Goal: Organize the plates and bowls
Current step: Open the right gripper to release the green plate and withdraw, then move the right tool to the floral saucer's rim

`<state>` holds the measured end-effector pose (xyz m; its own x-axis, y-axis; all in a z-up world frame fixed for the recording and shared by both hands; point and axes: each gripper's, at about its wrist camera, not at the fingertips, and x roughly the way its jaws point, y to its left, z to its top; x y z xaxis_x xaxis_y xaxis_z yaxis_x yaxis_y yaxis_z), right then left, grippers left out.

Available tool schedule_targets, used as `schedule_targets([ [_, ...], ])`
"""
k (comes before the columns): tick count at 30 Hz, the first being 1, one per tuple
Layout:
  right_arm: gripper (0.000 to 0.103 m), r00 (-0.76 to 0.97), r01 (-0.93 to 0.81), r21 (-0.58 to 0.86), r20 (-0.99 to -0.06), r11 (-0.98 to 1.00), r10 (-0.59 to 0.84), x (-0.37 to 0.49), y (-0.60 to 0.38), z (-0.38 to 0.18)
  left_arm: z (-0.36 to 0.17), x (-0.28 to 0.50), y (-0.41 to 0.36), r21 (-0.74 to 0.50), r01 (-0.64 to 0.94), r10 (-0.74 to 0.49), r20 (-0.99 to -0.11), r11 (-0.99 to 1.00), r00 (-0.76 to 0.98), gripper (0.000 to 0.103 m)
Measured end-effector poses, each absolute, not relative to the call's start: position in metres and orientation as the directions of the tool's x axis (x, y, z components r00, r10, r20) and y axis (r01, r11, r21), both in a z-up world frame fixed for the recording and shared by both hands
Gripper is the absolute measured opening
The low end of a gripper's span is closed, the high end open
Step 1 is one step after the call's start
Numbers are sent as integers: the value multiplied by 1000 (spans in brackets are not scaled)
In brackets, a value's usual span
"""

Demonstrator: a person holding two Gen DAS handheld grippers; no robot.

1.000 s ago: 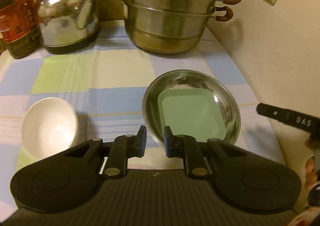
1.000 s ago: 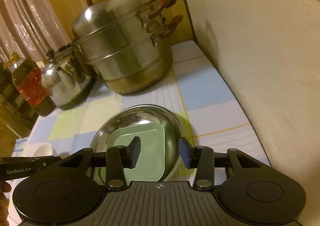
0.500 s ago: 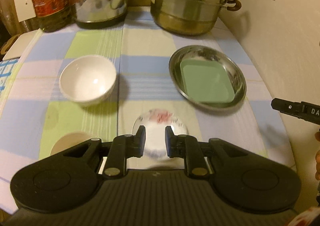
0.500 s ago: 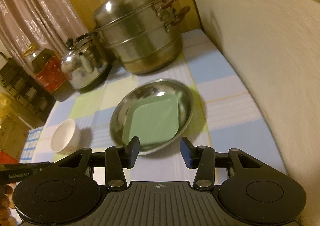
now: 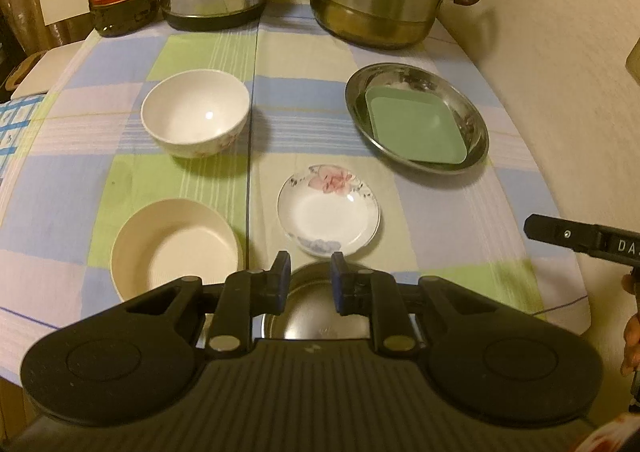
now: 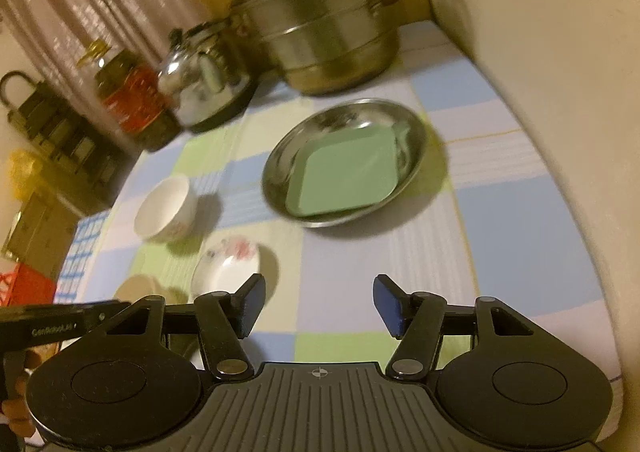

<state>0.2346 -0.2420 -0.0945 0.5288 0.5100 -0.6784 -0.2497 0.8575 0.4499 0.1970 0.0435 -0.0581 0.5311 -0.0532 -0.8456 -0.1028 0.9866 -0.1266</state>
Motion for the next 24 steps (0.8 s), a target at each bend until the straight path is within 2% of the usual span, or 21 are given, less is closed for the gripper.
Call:
schedule_targets([
  [24, 60, 411, -339, 427, -734, 838, 540, 231, -181, -110, -75, 191, 56, -126, -98, -64, -872, 987, 485, 21],
])
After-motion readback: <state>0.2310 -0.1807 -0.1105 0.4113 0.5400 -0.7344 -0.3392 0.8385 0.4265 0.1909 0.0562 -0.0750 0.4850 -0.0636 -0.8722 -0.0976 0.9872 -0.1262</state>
